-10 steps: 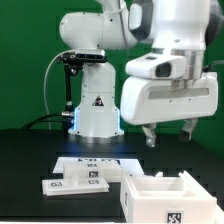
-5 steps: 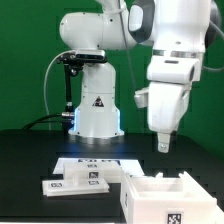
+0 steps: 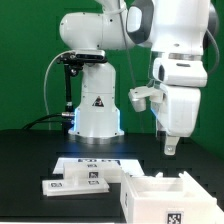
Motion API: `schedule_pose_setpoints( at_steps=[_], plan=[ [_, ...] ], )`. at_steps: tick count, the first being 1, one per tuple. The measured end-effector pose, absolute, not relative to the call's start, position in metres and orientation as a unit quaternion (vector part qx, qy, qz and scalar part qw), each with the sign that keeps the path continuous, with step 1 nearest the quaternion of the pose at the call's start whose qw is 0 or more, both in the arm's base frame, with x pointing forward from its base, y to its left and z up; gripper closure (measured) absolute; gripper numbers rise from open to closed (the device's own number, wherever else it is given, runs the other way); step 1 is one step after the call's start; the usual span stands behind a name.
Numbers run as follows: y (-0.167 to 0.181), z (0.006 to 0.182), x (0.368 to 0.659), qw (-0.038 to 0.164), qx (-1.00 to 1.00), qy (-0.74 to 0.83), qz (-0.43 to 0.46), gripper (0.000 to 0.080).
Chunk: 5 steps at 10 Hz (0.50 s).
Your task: Assemble cabinet
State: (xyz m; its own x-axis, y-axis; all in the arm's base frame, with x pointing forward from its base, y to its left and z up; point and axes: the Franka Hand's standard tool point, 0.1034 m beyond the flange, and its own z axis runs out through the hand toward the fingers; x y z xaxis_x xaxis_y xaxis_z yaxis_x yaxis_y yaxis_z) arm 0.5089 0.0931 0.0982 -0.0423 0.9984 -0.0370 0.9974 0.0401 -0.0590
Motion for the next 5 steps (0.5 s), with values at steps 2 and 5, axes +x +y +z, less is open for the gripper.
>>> schedule_pose_setpoints(
  at_steps=[2,5],
  plan=[
    [0.103,0.093,0.503,-0.021,-0.573,-0.819,0.001,0.0151],
    [0.099,0.089,0.498,-0.024,-0.515,-0.857,0.007,0.0151]
  ],
)
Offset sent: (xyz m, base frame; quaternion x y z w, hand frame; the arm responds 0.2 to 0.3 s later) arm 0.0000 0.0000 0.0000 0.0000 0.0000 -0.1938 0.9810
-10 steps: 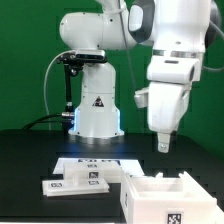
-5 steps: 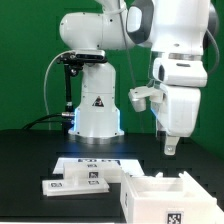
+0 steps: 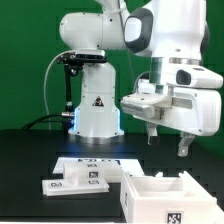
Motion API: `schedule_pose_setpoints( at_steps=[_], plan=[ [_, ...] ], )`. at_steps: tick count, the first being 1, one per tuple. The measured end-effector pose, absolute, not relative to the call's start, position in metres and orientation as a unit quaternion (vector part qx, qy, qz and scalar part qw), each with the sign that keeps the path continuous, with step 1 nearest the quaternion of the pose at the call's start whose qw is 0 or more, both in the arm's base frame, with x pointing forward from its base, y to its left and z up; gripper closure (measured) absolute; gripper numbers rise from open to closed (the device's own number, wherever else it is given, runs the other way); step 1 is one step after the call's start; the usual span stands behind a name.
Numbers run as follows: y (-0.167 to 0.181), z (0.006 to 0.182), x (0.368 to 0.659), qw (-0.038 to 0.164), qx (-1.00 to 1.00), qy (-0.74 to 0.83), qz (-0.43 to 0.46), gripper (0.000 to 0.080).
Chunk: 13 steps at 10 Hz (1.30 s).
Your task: Assemble cabinet
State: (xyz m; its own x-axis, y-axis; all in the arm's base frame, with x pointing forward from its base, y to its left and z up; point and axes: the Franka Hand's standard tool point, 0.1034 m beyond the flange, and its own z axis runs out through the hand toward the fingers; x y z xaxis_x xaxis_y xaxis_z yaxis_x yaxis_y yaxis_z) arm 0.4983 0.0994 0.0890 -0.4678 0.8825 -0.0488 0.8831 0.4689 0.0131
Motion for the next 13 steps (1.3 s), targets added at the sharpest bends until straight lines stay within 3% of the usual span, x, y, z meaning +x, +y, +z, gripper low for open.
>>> schedule_pose_setpoints(
  at_steps=[4,8,13],
  plan=[
    [0.102,0.08,0.485,0.025,0.349,0.936,-0.03,0.0151],
    [0.104,0.076,0.48,0.022,0.344,0.938,-0.034,0.0151],
    [0.1,0.06,0.459,0.004,0.26,0.964,-0.061,0.0151]
  ],
)
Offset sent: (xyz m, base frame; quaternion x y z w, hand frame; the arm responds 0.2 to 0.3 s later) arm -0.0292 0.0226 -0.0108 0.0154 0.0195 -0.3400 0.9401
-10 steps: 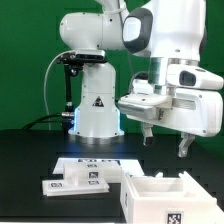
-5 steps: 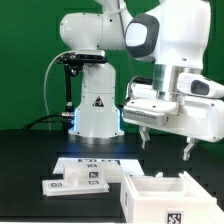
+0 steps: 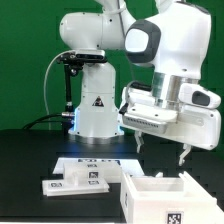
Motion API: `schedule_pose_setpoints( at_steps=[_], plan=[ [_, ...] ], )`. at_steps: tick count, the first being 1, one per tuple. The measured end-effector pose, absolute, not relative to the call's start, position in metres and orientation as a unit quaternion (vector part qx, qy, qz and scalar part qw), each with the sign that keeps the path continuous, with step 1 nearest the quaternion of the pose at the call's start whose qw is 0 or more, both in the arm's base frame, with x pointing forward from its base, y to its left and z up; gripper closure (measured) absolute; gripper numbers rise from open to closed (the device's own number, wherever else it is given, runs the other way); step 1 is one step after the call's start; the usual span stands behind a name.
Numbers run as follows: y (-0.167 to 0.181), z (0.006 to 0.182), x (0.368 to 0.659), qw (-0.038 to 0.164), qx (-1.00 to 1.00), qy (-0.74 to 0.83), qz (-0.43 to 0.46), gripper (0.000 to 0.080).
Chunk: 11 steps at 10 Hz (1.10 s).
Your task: Assemble cabinet
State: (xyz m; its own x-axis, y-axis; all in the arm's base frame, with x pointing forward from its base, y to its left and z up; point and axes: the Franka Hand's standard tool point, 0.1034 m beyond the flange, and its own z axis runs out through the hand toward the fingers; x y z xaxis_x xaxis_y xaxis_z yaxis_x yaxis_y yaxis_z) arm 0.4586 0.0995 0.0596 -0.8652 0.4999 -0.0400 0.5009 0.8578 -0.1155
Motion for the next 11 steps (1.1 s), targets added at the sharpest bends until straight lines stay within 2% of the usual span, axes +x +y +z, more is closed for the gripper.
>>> schedule_pose_setpoints(
  at_steps=[3,9,11],
  plan=[
    [0.097,0.059,0.459,0.005,0.228,0.972,-0.065,0.0151],
    [0.096,0.024,0.441,-0.027,0.202,0.976,-0.078,0.0151],
    [0.097,0.019,0.446,-0.029,0.206,0.975,-0.078,0.0151]
  ],
)
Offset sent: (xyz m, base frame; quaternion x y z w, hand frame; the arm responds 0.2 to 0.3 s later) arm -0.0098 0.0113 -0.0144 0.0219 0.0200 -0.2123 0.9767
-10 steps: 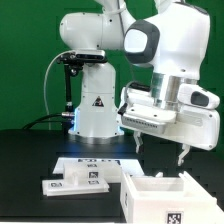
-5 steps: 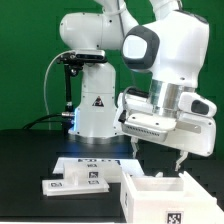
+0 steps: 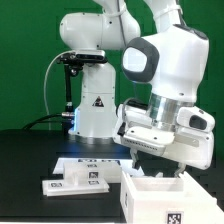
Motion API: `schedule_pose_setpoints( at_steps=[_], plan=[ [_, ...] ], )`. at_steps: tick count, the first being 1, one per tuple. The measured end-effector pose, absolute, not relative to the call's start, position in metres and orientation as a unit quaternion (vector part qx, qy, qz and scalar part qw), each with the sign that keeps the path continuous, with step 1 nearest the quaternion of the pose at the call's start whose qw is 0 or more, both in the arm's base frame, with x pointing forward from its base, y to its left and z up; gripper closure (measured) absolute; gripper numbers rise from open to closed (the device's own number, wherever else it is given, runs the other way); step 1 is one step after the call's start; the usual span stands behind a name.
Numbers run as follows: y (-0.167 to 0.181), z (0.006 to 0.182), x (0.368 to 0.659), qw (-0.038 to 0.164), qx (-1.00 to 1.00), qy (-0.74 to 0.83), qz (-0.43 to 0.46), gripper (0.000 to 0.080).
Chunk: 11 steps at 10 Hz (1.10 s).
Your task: Assemble cabinet
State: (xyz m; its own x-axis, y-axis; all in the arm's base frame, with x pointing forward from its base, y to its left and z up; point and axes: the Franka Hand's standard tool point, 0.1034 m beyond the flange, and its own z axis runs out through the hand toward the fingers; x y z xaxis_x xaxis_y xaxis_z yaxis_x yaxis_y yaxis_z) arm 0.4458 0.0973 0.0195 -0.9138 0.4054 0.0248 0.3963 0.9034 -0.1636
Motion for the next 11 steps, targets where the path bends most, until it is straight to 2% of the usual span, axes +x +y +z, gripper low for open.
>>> schedule_pose_setpoints(
  at_steps=[1,3,4,5,6,9,11],
  plan=[
    [0.098,0.019,0.448,0.029,-0.208,-0.974,0.079,0.0151],
    [0.096,0.02,0.45,0.029,-0.211,-0.974,0.08,0.0408],
    [0.096,0.019,0.45,0.03,-0.212,-0.973,0.081,0.0408],
    [0.095,0.018,0.449,0.031,-0.214,-0.973,0.081,0.0588],
    [0.094,0.016,0.448,0.033,-0.215,-0.973,0.082,0.0723],
    [0.09,0.024,0.45,0.025,-0.217,-0.972,0.082,0.0735],
    [0.085,0.048,0.442,0.007,-0.244,-0.966,0.086,0.0735]
  ],
)
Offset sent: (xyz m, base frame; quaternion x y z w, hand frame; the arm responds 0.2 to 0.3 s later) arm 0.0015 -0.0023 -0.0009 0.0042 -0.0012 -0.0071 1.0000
